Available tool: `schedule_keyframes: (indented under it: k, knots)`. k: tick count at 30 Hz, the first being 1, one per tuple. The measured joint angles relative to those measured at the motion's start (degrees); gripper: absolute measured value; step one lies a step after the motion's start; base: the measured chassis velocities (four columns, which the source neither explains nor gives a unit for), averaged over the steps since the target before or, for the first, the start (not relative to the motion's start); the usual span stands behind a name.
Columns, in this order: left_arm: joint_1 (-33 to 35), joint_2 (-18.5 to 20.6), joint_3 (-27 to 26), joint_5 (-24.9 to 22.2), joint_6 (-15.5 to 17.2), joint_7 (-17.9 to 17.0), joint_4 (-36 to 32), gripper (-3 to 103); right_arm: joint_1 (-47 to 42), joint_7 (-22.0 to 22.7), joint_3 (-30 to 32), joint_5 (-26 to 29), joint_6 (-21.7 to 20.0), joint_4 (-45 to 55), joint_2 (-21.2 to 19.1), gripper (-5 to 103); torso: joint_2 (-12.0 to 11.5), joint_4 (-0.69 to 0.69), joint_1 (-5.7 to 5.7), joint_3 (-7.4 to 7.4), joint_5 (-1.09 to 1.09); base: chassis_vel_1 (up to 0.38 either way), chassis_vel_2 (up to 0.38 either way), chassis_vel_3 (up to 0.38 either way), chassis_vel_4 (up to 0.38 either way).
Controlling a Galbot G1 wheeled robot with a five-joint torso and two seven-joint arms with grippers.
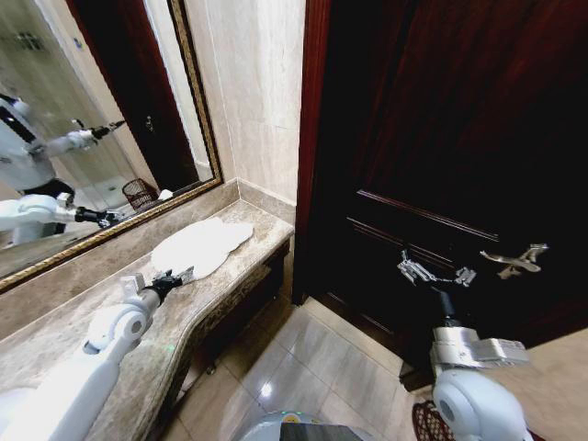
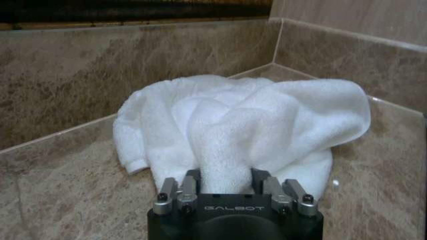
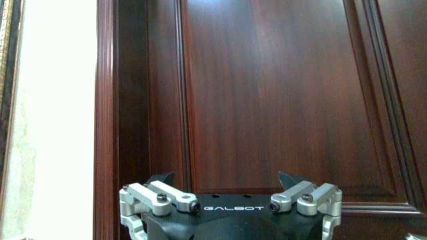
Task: Discard the used towel into the hamper.
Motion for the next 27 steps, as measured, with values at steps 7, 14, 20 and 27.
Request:
schedule_keyframes:
  k: [7,14,20,27]
  knots:
    - [0.39,-0.97,-0.01,0.32,-5.48,2.15,0.67,19,-0.62,2.13,-0.6,-0.06,2.21,0.23,-0.09,100,0.0,0.0,0.0,0.0,0.0,0.0,0.0,0.0,0.0]
    - [2.0,-3.12,-0.82,2.32,-10.11,3.6,-1.26,4,-1.56,1.59,-0.34,-0.55,3.28,-0.12,0.0,100,0.0,0.0,0.0,0.0,0.0,0.0,0.0,0.0,0.0]
    - [3.25,-5.2,-1.4,3.8,-15.45,4.36,-3.17,4,-1.56,0.59,0.22,-0.2,3.56,-0.17,0.25,100,0.0,0.0,0.0,0.0,-0.01,0.0,0.0,0.0,0.0]
    - [4.72,-7.9,-2.14,5.18,-20.59,3.8,-8.12,4,-1.13,-0.11,0.86,0.25,5.13,-0.66,0.54,100,0.0,0.0,0.0,0.0,0.01,0.0,0.0,0.0,0.0]
